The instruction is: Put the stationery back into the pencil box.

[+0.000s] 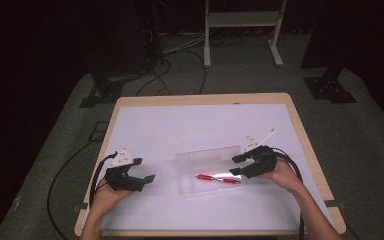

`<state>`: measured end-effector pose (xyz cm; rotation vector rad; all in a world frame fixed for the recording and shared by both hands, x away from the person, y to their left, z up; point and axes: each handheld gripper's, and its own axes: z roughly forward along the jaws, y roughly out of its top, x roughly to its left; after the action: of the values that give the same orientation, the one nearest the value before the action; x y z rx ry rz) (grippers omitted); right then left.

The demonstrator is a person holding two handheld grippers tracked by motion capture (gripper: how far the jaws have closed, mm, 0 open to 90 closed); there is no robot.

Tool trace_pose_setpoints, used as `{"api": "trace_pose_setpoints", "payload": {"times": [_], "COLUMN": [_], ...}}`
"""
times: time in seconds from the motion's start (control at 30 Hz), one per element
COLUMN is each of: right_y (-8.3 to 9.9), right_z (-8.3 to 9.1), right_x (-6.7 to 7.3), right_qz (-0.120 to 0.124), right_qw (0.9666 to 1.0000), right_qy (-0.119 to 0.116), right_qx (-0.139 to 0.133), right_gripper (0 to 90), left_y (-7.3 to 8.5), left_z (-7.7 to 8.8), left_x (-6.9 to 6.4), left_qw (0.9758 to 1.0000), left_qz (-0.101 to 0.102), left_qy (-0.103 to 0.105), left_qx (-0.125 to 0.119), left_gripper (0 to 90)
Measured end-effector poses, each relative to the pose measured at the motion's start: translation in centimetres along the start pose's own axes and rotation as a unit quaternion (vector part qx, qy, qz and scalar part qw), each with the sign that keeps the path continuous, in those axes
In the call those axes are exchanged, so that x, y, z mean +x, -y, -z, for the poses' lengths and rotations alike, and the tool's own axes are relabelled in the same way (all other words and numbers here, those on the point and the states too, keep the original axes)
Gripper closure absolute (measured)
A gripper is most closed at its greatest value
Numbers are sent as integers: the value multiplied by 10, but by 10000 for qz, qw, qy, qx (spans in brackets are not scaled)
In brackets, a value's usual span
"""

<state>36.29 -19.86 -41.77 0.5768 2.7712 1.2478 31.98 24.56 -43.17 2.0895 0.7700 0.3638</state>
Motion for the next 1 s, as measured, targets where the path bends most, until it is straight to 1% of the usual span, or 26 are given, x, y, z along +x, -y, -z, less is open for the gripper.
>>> {"api": "trace_pose_setpoints", "payload": {"times": [0.13, 0.17, 0.4, 0.5, 0.57, 1.0], "right_y": [3, 5, 14, 19, 21, 40], "right_z": [6, 8, 20, 26, 29, 47], "right_x": [2, 2, 3, 3, 3, 4], "right_qz": [-6, -17, -44, -99, -95, -285], "right_qw": [10000, 10000, 9998, 9997, 9996, 9983], "right_qy": [44, 50, 165, 219, 268, 474], "right_qx": [-50, -83, -48, -60, -49, -169], "right_gripper": [465, 465, 477, 477, 476, 476], "left_y": [0, 0, 0, 0, 1, 1], "left_z": [0, 0, 0, 1, 1, 2], "left_x": [-2, -2, -2, -2, -1, -1], "left_qw": [10000, 10000, 10000, 10000, 10000, 10000], "left_qz": [-83, -80, -59, -58, -51, -18], "left_qy": [-3, 0, -45, -41, -35, -28], "left_qx": [48, 44, 42, 47, 46, 6], "left_gripper": [175, 175, 175, 175, 175, 175]}}
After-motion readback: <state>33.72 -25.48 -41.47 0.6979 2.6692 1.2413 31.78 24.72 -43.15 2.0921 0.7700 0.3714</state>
